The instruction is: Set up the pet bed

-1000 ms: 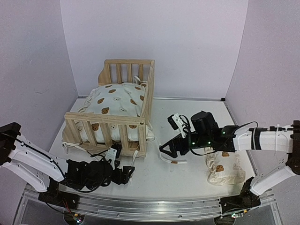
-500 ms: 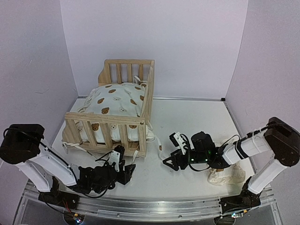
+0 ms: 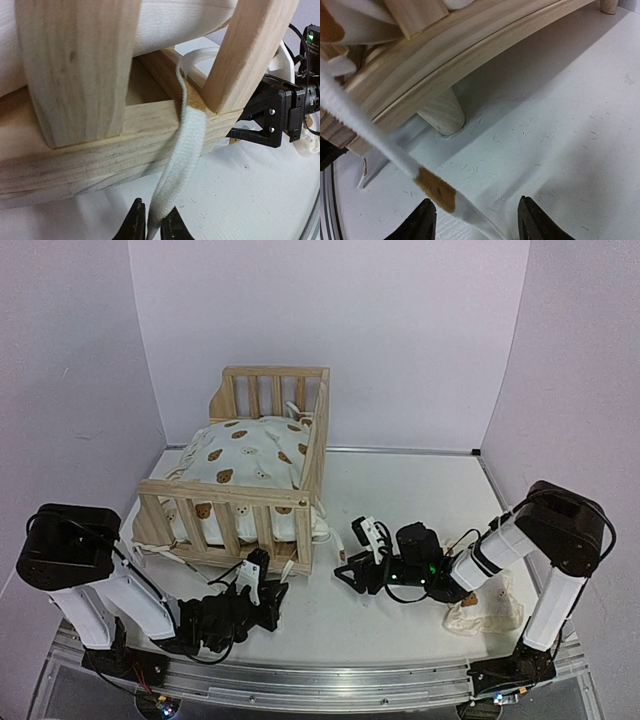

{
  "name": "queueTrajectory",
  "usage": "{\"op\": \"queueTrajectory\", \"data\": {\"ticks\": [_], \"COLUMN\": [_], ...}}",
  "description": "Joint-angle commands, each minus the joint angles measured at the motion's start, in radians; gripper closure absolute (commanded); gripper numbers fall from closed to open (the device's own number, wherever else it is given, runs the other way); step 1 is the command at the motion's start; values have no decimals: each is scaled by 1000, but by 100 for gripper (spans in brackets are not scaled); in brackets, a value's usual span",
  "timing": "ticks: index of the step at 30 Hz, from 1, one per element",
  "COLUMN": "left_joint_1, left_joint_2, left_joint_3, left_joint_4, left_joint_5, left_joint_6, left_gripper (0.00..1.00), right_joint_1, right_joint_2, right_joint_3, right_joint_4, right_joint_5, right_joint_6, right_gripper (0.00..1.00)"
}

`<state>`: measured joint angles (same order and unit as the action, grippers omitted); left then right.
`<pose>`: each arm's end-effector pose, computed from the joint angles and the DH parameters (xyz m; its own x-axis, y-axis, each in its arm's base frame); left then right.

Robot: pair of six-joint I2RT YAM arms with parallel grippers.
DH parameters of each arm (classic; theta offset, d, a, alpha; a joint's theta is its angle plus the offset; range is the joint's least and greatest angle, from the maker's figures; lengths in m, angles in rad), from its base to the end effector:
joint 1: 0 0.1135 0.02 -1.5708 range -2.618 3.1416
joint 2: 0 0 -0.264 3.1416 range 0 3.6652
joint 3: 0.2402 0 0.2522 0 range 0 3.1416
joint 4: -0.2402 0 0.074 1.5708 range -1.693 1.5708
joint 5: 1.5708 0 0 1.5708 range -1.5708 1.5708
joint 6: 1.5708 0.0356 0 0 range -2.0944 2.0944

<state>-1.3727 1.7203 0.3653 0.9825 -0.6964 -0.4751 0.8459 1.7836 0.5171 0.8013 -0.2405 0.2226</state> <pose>0.0745 -0.2551 0.1113 -0.3540 -0.0197 -0.9351 0.5315 0.8184 -0.2185 0.1948 0.2328 0.1071 -0.4818 -0.2205 -0.8481 -0.7811 0.5468 0.3015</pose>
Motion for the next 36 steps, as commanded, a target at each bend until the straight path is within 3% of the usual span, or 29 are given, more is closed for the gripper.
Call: {"op": "queueTrajectory", "data": {"ticks": [1, 3, 7, 10, 14, 22, 31, 36], "left_joint_1": [15, 12, -25, -84, -161, -243, -270, -276], "left_joint_2": [-2, -22, -79, -112, -134, -126, -102, -115], "left_joint_3": [15, 21, 54, 98, 109, 148, 142, 112], "left_joint_4": [70, 60, -69, -192, -250, -262, -256, -248], "left_joint_5": [33, 83, 202, 222, 162, 128, 77, 72], "left_joint_6": [43, 55, 3, -26, -50, -24, -49, -55], "left_gripper": [94, 99, 100, 100, 100, 100, 100, 100], "right_joint_1": [3, 6, 18, 23, 24, 72, 141, 156], "right_joint_2": [58, 54, -62, -200, -321, -425, -439, -415], "right_joint_3": [20, 8, -55, -84, -7, 79, 159, 168], "right_joint_4": [202, 224, 217, 164, -87, -74, -13, 60], "right_joint_5": [27, 30, -20, -149, -323, -434, -181, -130], "right_joint_6": [82, 149, 336, 549, 776, 976, 864, 916], "right_gripper": [53, 71, 85, 100, 100, 100, 100, 100]}}
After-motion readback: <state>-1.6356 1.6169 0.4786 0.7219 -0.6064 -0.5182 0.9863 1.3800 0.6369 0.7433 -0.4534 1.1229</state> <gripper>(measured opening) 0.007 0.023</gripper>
